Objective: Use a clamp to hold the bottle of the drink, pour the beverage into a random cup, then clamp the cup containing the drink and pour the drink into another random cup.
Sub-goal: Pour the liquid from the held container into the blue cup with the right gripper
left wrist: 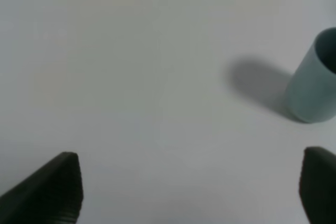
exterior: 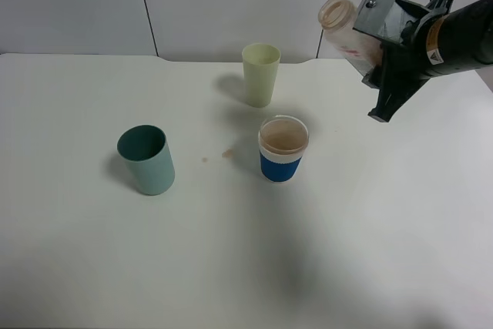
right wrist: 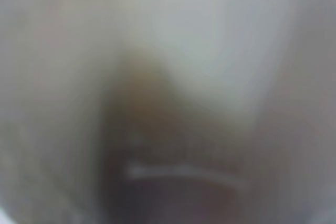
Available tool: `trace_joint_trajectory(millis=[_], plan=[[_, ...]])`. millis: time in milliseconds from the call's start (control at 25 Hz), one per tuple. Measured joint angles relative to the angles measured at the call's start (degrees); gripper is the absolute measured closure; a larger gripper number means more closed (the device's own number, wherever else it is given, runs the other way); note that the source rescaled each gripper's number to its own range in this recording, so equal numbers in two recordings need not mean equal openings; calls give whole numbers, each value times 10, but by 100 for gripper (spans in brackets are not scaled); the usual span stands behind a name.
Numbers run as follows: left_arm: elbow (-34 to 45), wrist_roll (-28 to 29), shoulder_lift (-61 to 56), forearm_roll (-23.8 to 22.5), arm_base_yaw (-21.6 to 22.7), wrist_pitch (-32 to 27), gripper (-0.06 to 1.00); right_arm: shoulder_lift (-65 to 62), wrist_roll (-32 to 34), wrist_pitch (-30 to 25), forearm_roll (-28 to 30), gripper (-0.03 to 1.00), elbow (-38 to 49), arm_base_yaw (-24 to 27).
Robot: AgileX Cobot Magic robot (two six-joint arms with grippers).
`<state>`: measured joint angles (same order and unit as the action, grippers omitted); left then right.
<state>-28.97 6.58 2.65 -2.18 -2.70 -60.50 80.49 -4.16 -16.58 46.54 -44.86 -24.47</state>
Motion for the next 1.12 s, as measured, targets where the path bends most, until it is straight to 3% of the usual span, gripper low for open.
trace_joint_trajectory(millis=[520,760,1120], plan=[[0,0,0,0,0,0,44,0,57,27,54,95,0,-18],[0,0,0,0,0,0,44,0,82,99,60,95,43,-18],[0,0,0,0,0,0,44,22,81,139,60,95,50,-17]])
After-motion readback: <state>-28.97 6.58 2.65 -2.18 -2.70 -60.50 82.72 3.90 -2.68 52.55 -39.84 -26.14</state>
